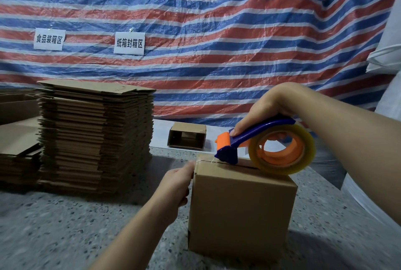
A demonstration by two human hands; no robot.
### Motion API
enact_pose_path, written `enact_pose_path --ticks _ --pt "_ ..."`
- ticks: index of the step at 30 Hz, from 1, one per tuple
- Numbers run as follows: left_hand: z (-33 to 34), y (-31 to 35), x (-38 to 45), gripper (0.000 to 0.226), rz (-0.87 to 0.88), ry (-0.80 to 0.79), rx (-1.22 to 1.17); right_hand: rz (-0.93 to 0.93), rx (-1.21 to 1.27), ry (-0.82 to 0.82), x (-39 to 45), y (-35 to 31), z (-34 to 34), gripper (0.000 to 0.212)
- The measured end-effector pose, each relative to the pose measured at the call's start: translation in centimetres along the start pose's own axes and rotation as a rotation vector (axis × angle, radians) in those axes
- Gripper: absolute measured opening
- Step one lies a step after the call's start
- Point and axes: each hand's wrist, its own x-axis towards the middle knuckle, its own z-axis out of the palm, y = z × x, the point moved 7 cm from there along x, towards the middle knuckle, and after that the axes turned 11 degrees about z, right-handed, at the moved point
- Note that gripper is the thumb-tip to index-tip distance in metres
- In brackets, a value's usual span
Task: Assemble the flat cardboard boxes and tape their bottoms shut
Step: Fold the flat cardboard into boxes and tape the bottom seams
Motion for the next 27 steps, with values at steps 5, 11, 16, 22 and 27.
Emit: enact_pose_path --ticks 5,11,16,22,27 --pt "0.8 -1.9 -1.7 0.099 -0.127 -0.071 -0.067 0.008 0.019 -0.009 0.0 0.1 0.1 0.054" --pt "-1.0 2.6 -2.2 0.025 0.217 0.234 0.069 0.024 0.010 -0.012 0.0 0.0 0.1 0.054" --pt "2.9 6.2 -4.8 0.061 0.493 -0.033 0.465 -0.002 0.010 -0.002 0.1 -0.1 0.2 0.054" --pt "3.0 7.1 -5.8 0.043 0.590 -0.023 0.733 -0.014 0.015 0.021 0.0 0.1 -0.1 0.056" --pt "3.1 7.8 -5.9 0.052 0.640 -0.039 0.875 -0.014 0.018 0.018 -0.1 0.1 -0.2 0.056"
